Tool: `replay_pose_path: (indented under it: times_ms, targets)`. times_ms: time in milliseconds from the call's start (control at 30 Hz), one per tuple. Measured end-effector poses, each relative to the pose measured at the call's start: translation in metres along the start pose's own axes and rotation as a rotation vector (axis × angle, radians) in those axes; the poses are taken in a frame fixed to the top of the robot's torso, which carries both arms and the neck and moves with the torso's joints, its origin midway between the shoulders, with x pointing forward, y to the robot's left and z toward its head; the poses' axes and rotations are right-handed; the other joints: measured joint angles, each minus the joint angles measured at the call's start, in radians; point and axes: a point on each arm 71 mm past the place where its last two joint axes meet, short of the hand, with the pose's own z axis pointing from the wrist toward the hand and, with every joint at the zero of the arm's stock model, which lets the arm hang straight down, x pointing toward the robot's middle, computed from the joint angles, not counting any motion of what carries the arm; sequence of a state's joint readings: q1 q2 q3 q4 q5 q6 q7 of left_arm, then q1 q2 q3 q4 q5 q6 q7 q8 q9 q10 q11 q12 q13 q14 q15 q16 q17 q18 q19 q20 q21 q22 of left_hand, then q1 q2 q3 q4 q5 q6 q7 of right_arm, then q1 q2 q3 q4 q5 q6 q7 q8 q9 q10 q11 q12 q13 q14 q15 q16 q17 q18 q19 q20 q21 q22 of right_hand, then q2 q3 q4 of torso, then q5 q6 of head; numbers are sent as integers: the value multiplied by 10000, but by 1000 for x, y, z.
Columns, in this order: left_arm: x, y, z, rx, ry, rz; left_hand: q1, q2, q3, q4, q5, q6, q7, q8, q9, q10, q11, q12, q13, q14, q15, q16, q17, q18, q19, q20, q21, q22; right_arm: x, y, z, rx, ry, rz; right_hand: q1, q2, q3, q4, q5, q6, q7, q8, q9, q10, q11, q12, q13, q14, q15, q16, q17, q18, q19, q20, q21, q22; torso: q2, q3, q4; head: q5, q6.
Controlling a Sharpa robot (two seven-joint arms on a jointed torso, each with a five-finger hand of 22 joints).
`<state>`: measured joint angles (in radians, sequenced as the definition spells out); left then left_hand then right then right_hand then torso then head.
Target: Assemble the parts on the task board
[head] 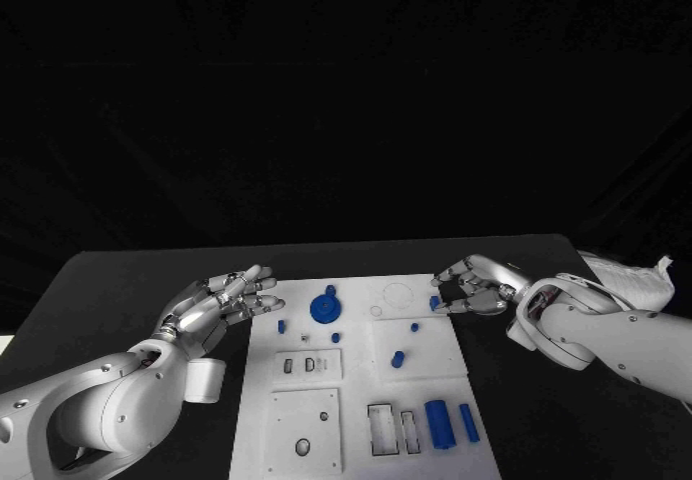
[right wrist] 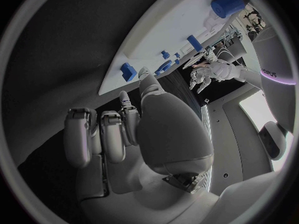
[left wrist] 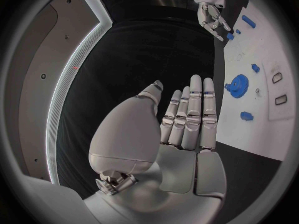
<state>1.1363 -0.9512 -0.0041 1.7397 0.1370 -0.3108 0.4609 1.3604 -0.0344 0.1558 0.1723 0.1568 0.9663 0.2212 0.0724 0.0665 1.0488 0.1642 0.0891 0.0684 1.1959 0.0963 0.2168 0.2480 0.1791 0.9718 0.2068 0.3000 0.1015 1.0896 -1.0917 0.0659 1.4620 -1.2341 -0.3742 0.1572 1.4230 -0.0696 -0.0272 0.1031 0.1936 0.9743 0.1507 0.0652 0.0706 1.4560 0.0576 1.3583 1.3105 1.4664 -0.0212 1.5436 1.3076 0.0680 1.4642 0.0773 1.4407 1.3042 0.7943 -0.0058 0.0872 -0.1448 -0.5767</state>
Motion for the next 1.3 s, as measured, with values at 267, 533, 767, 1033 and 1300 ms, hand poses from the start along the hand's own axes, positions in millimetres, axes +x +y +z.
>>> replay_pose_path:
  times_ms: [267,533,767,1033,1300]
  targets:
    - [0,0,0,1,-1,-3,0,0,0,0,0,0,0,0,0,0,0,0,0,0,0,0,-1,0,0,0,0,0,6,-2,4,51,103,38,133,133,97,-96,-8,69,-61,0,15,-1,1,70,21,0,1,0,-1,2,0,0,38,33,1,-11,0,48,-43]
    - [0,0,0,0,-6,-2,0,0,0,0,0,0,0,0,0,0,0,0,0,0,0,0,8,1,0,0,0,1,9,-2,6,44,191,71,220,360,268,-229,-197,428,-103,82,55,41,-41,177,42,1,1,0,-1,2,0,-1,78,32,1,-11,-12,66,-61]
    - [0,0,0,0,-9,-1,0,0,0,0,0,0,0,0,0,0,0,0,0,0,0,0,7,0,0,0,0,1,10,-2,7,54,256,80,285,503,444,-301,-238,730,-186,164,74,56,-56,221,423,1,1,38,-2,4,0,-1,78,32,0,-11,-13,53,-73]
    - [0,0,0,-3,-10,-1,0,0,0,0,0,0,0,0,0,0,0,0,0,0,0,0,6,1,0,0,0,2,11,-2,7,33,321,99,273,596,598,-342,-238,1001,-258,195,81,57,-57,242,710,-30,-41,38,-3,3,0,-1,117,40,0,-12,-12,41,-73]
    - [0,0,0,-6,-10,-1,0,0,0,0,0,0,0,0,0,0,0,0,0,0,0,0,5,0,0,0,0,-8,12,-1,8,12,383,120,273,595,708,-398,-262,1131,-306,234,90,21,-95,269,710,4,-75,38,0,4,21,-22,155,39,-1,-17,-8,29,-102]
